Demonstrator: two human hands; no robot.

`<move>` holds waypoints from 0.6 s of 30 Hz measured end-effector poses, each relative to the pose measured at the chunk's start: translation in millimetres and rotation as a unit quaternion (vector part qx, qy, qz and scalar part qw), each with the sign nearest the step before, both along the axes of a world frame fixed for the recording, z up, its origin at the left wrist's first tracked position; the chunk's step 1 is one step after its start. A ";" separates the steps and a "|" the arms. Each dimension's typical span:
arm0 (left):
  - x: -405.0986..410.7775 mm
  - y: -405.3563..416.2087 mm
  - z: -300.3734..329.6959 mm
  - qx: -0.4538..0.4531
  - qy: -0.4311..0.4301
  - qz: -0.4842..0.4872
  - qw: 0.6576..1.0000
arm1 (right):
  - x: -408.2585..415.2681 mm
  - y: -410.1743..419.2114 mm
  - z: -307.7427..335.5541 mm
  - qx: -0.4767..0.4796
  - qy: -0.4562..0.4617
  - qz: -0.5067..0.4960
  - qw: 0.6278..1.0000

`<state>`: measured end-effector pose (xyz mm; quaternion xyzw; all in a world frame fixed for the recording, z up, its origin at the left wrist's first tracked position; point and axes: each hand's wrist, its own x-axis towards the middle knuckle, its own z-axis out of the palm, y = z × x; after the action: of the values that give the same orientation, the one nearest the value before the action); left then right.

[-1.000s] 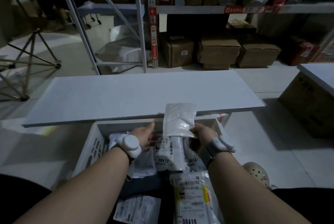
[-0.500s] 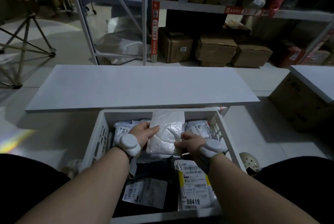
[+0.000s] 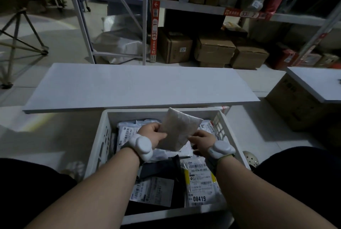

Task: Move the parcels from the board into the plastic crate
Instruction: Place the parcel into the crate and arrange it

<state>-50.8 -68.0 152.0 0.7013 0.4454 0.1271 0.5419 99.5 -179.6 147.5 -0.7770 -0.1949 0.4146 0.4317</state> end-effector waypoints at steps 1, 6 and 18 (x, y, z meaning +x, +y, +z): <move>-0.6 0.9 -0.7 0.015 0.016 0.000 1.000 | -0.3 0.2 0.0 -0.001 -0.011 -0.001 1.000; -10.6 2.4 0.5 0.112 0.104 -0.005 0.988 | -4.7 3.0 -0.1 0.047 0.046 -0.032 0.997; -7.0 -3.5 2.8 -0.060 -0.024 0.049 0.997 | -2.5 1.6 0.7 0.072 0.106 -0.022 0.992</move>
<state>-57.8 -71.6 154.8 0.6416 0.4729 0.1438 0.5866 97.0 -177.9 148.2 -0.6997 -0.1604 0.4698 0.5138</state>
